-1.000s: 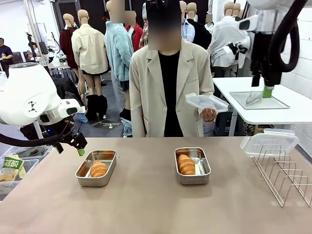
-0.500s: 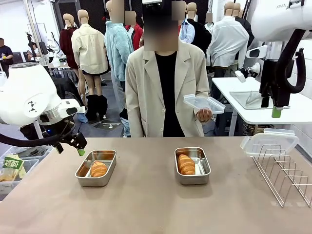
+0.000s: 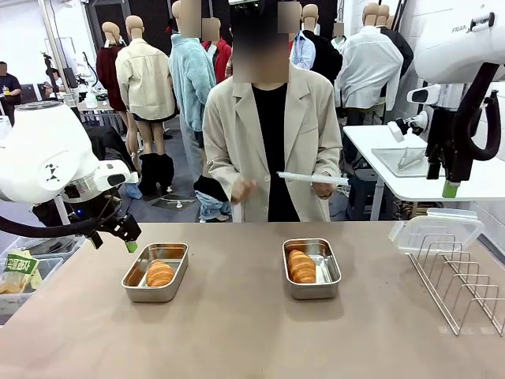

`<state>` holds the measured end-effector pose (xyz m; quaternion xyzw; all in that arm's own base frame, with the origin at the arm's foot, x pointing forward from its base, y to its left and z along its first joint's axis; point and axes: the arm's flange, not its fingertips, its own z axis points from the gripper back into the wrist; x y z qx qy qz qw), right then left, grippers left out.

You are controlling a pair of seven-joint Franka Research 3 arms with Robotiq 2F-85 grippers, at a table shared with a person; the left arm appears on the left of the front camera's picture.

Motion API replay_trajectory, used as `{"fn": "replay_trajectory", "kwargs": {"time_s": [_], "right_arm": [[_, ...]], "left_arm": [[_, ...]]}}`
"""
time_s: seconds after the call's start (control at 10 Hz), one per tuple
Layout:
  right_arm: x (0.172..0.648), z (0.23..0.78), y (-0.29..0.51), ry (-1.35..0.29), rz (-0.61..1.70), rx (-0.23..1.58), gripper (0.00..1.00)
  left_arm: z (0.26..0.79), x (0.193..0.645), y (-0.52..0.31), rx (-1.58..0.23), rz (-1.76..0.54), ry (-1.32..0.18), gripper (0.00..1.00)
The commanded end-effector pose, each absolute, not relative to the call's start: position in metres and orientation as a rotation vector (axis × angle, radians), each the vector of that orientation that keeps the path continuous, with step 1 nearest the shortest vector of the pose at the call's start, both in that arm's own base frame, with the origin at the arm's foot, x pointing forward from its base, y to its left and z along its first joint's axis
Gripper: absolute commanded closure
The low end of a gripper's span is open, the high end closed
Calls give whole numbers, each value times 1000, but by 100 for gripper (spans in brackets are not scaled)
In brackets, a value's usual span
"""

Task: Place the bread in airtight containers.
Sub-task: Pick up one Airtight Container lid and hand it to the human.

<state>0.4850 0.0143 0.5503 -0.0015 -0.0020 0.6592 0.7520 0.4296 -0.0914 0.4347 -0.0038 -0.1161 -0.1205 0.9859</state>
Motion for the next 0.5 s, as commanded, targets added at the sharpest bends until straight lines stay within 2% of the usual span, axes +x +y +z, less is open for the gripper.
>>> {"fn": "replay_trajectory", "kwargs": {"time_s": [0.0,0.4], "right_arm": [[486,553,18,19,1448,-4,0],[486,553,18,19,1448,-4,0]], "left_arm": [[435,430,-92,-4,-225,-243,0],[435,430,-92,-4,-225,-243,0]]}}
